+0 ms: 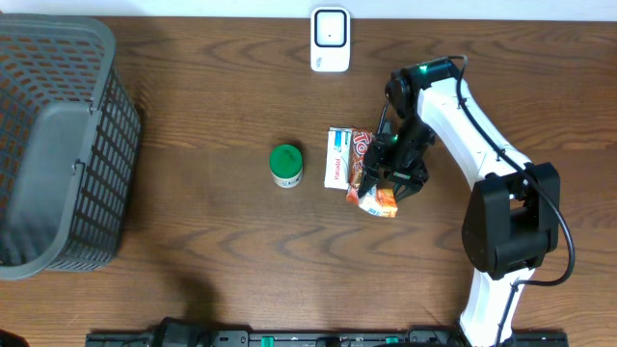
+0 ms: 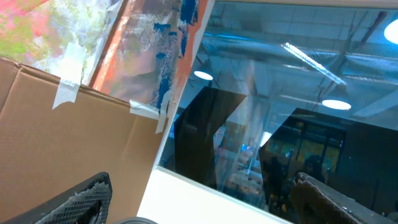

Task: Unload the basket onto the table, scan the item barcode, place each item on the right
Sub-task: 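Lift the packet with the right gripper up to the scanner, then hold the packet's barcode face in front of the scanner, then carry the packet to the right table edge and release it, then reach the right gripper down and grasp the green-capped bottle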

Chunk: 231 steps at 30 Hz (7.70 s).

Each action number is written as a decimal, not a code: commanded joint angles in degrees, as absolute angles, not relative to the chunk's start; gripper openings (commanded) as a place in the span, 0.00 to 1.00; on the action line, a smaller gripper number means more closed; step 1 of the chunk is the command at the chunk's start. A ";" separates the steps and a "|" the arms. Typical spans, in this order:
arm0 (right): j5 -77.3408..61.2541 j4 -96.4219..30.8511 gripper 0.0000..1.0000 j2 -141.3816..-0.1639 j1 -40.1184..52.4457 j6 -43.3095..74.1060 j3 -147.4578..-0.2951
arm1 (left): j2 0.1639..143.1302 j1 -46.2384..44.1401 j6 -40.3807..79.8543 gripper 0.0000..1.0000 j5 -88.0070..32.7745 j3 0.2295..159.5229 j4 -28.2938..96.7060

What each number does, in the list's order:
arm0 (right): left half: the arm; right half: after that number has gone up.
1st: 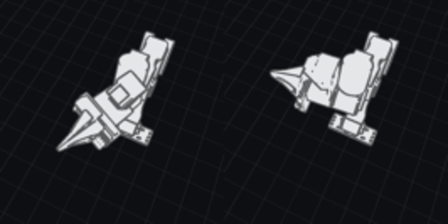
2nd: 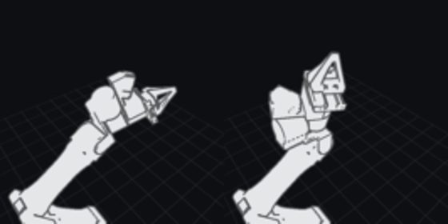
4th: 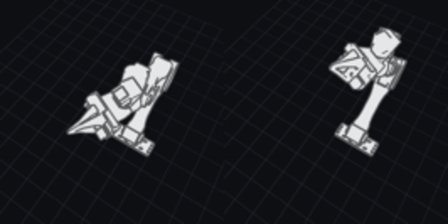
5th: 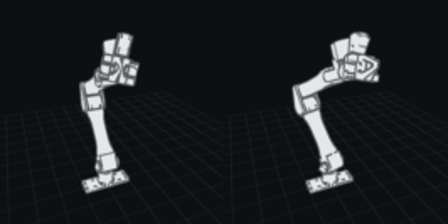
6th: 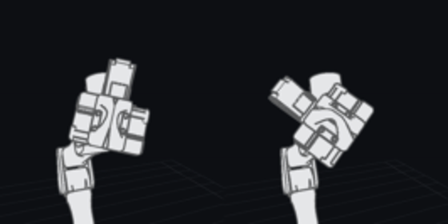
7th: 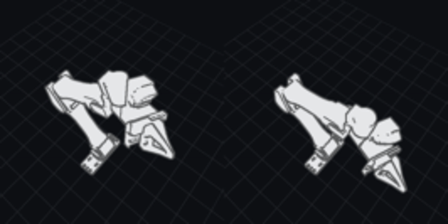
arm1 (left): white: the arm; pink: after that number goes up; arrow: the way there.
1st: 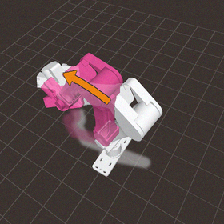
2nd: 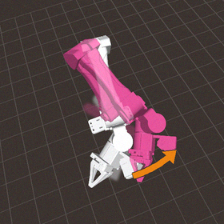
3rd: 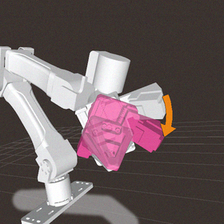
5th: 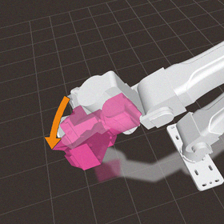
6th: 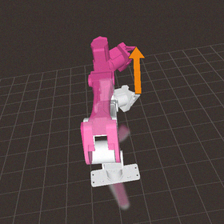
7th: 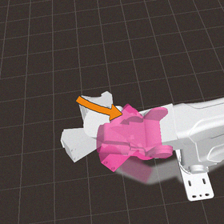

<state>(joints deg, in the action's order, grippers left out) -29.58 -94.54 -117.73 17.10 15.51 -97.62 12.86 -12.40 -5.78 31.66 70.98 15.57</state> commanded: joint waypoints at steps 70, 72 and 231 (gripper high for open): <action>7.51 8.97 0.53 -135.37 20.99 15.31 -108.73 | 12.14 -12.16 -5.21 0.93 28.80 67.59 17.87; 7.49 9.96 0.54 -135.37 20.99 15.14 -108.73 | 12.14 -12.16 -5.23 0.93 28.47 67.59 17.89; -2.07 -71.70 0.72 -142.56 42.85 34.22 -125.54 | 0.23 -12.27 35.88 0.93 30.28 7.73 25.76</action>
<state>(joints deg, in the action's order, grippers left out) -2.94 -71.18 -141.40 42.57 34.28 -124.55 0.60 -12.43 35.83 29.34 8.19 24.08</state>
